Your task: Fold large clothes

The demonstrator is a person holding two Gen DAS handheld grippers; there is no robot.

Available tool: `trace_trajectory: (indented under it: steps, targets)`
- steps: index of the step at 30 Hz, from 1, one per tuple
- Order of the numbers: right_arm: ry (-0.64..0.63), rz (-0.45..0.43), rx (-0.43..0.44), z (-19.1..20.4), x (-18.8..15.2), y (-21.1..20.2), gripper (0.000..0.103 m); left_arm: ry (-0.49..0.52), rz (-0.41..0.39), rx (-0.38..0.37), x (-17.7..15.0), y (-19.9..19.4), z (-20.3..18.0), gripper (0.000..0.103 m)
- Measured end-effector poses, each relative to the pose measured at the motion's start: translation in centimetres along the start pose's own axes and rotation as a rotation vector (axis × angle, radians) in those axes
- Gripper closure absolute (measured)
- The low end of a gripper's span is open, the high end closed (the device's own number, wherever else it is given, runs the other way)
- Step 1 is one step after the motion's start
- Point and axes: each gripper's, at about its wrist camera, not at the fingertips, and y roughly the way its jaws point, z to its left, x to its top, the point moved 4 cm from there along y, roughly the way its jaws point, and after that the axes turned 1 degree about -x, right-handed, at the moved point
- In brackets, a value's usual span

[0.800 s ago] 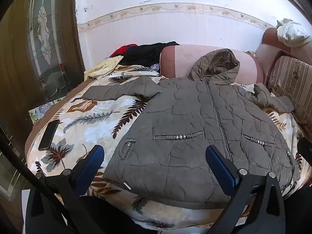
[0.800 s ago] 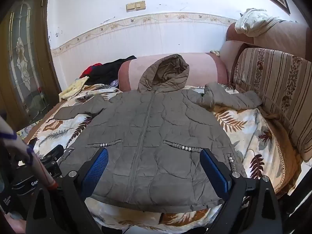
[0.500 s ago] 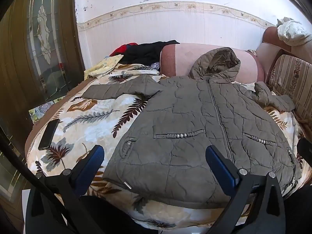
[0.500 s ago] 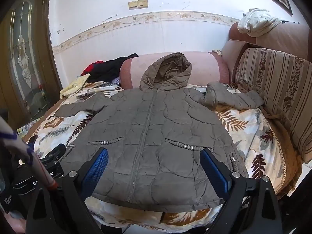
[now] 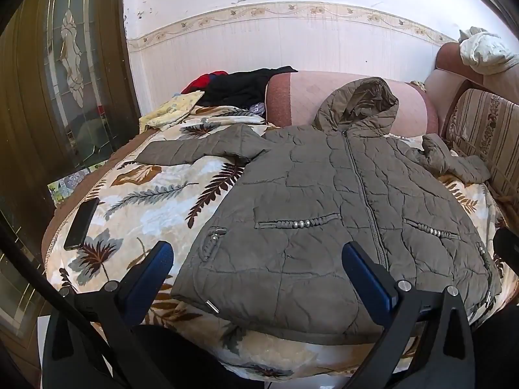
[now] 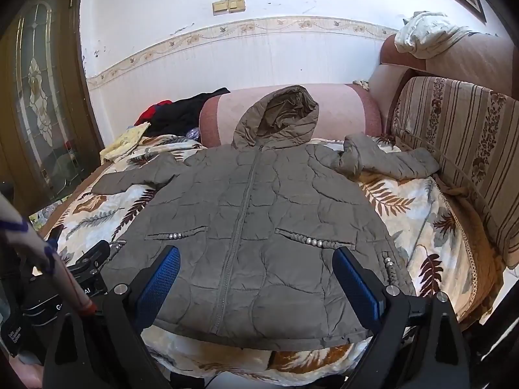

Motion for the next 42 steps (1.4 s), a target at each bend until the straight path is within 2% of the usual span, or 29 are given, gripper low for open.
trace_trajectory:
  steps: [10,16,28,32,42]
  targets:
    - [0.015,0.02,0.001,0.1,0.1,-0.1,0.006,0.015,-0.006,0.002,-0.4,-0.7,0.1,0.0]
    - [0.075,0.065,0.027,0.1,0.3,-1.2,0.006,0.023,-0.016,0.012,-0.2,-1.8,-0.1,0.0]
    - [0.086,0.008,0.052,-2.3,1.0,-2.2,0.006,0.009,-0.019,-0.005,1.6,-3.5,-0.3,0.0]
    - [0.079,0.007,0.029,-3.9,2.3,-1.9,0.006,0.025,-0.026,-0.028,3.2,-2.3,-1.4,0.0]
    - [0.206,0.022,0.022,-11.1,6.7,1.5,0.006,0.016,0.0,-0.074,8.9,4.3,-4.0,0.0]
